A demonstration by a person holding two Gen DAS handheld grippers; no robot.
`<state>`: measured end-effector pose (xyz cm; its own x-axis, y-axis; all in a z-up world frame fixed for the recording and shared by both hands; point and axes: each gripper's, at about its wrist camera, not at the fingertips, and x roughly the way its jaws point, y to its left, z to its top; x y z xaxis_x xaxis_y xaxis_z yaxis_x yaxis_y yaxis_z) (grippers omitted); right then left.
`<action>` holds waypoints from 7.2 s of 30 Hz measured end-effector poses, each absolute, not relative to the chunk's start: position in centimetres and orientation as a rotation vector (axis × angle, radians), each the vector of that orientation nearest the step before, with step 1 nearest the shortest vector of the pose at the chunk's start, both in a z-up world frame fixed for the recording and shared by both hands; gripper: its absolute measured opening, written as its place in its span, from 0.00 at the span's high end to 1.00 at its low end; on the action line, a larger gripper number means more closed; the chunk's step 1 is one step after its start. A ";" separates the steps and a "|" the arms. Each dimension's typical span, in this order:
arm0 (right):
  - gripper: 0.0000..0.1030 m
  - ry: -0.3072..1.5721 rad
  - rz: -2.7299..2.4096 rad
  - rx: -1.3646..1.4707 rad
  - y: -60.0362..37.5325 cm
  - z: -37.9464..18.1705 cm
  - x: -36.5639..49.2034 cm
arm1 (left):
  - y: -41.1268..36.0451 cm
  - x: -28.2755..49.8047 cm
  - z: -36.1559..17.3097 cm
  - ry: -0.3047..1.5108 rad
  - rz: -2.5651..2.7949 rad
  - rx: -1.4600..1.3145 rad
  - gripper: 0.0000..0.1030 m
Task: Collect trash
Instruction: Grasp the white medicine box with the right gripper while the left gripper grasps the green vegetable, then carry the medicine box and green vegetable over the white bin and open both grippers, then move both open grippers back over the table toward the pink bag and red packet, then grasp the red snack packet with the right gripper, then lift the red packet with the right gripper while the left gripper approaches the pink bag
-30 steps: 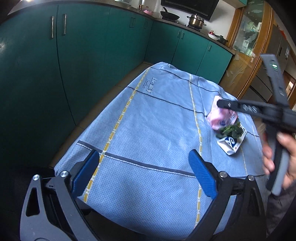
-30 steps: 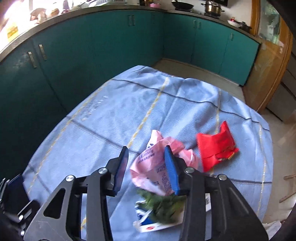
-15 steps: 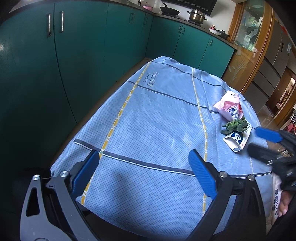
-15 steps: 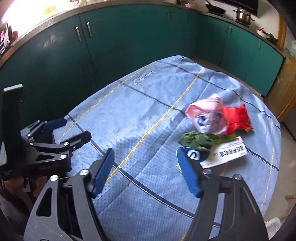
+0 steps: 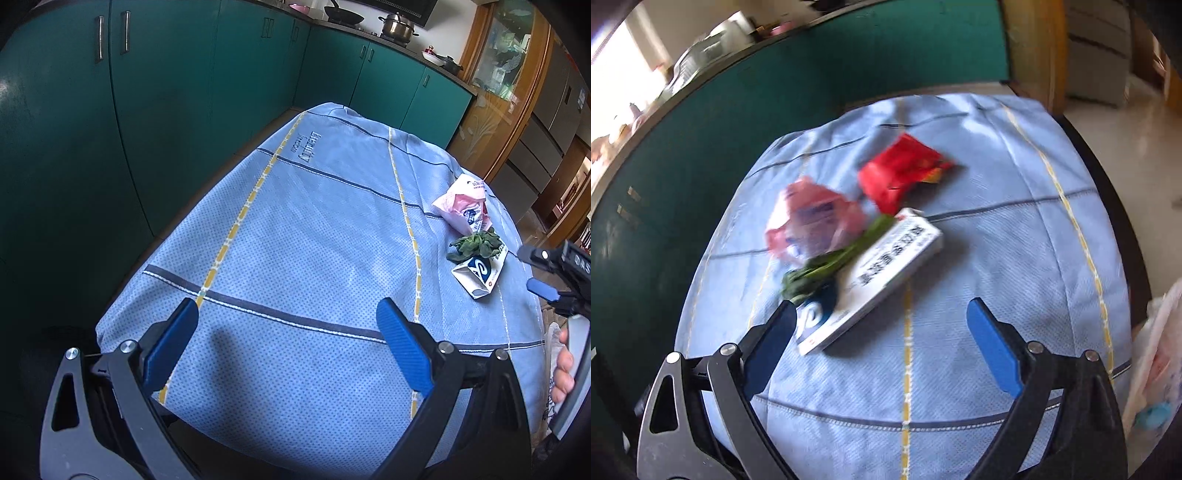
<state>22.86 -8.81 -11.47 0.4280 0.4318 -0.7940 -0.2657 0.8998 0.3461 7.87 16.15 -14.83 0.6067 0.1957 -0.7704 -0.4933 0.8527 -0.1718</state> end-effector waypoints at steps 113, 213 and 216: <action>0.63 0.804 -0.085 0.311 -40.0 -11.7 10.0 | -18.1 18.2 -10.9 0.885 -0.570 0.077 0.84; 0.52 0.918 0.546 -0.160 -2.2 -13.4 26.5 | 8.2 15.7 -8.6 0.675 0.147 -0.049 0.54; 0.52 0.890 0.581 -0.211 -3.2 -13.1 23.0 | 7.4 15.5 -8.9 0.698 0.121 -0.044 0.54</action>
